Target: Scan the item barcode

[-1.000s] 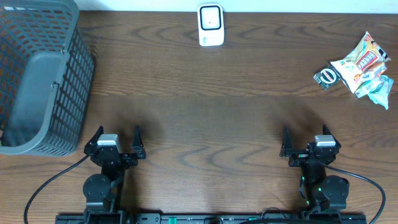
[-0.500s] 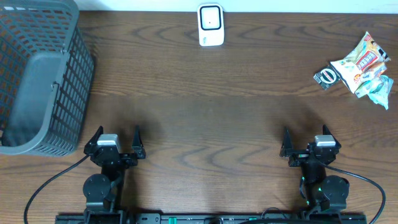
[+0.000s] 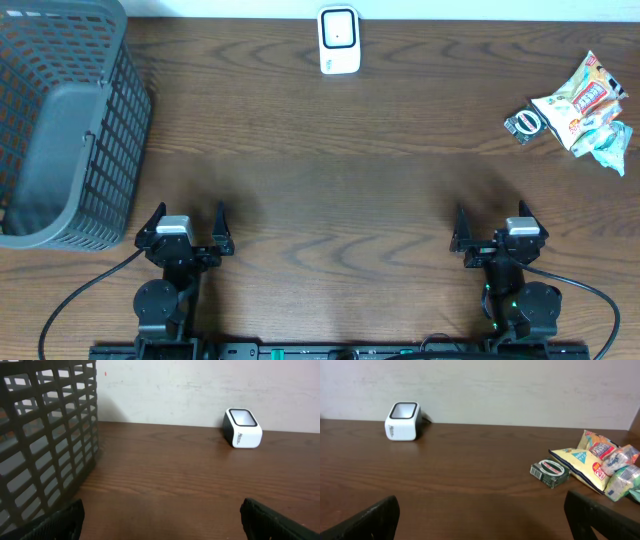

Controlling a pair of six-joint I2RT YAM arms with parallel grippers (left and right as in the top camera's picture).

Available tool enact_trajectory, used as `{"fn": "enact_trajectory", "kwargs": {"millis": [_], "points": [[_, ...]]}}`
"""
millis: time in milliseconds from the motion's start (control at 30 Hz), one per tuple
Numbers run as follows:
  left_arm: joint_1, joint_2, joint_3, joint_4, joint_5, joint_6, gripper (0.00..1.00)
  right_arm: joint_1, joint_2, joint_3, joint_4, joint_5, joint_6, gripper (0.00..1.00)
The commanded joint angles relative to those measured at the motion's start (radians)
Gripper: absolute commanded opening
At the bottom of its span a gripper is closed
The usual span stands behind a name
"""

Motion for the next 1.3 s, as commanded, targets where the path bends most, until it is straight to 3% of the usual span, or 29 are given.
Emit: {"fn": "enact_trajectory", "kwargs": {"millis": [0, 1267], "points": [[0.000, -0.006, -0.013, -0.042, 0.002, 0.009, 0.98, 0.002, -0.006, -0.002, -0.005, 0.008, -0.012, 0.99], [0.000, -0.006, -0.013, -0.042, 0.002, 0.008, 0.98, 0.001, -0.006, -0.002, -0.005, 0.008, -0.012, 0.99]]}}
